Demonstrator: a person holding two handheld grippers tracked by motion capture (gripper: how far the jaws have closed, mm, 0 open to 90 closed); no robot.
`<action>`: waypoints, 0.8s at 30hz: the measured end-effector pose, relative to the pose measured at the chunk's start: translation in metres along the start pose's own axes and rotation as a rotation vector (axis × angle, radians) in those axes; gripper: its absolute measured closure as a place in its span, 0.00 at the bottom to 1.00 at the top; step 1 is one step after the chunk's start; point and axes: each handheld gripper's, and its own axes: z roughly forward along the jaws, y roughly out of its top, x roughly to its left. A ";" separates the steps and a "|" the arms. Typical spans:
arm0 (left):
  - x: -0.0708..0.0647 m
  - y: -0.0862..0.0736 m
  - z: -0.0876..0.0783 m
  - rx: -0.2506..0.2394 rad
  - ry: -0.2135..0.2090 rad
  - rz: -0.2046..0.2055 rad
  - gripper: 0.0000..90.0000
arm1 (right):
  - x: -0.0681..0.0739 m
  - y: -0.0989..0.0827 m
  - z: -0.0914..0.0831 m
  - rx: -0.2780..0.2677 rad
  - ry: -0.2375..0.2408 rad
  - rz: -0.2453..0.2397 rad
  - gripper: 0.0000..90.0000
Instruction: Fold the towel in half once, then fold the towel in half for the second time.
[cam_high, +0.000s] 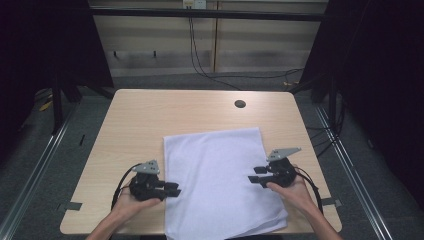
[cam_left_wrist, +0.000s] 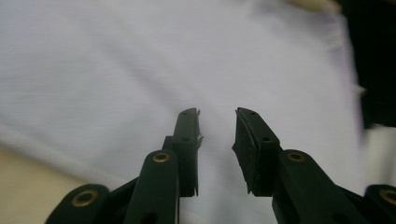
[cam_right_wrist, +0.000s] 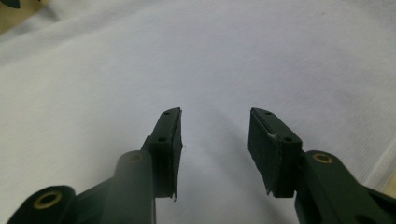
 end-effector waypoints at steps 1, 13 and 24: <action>0.007 0.002 0.003 0.000 0.025 -0.015 0.78 | -0.006 0.003 0.006 -0.001 -0.018 0.005 0.63; 0.022 -0.004 0.010 0.023 0.110 -0.052 0.78 | -0.012 -0.007 0.017 0.055 -0.050 0.017 0.64; 0.005 -0.014 0.005 0.043 0.079 -0.014 0.81 | 0.009 -0.028 -0.001 0.069 -0.012 0.005 0.64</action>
